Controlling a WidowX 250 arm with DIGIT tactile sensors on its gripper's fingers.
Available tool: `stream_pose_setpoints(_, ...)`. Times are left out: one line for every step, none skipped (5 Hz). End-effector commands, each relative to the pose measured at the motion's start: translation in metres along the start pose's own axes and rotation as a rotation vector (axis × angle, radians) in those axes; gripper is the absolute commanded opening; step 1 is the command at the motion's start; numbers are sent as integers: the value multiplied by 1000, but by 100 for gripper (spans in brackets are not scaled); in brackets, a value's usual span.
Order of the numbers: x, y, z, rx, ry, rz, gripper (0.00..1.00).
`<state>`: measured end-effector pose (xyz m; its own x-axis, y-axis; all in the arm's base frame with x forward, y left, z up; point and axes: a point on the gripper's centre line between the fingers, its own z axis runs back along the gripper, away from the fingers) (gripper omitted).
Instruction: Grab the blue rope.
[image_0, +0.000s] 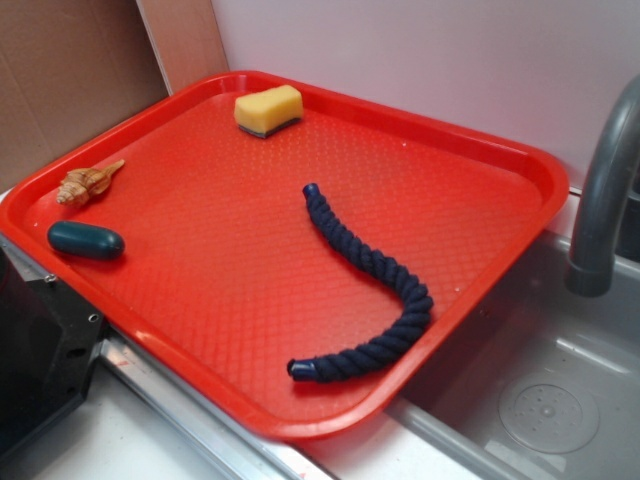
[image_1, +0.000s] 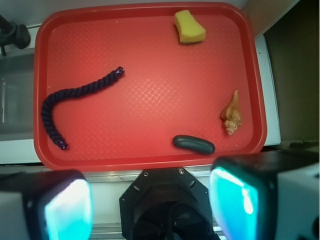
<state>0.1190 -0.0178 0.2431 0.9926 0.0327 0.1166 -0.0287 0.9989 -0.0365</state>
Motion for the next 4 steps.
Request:
stream_pose_setpoints(0, 0, 0, 0, 0, 0, 100)
stream_pose_setpoints(42, -50, -57, -5, 79, 206, 100)
stream_pose_setpoints(68, -101, -78, -15, 236, -35, 100)
stream_pose_setpoints(68, -101, -78, -15, 236, -35, 100)
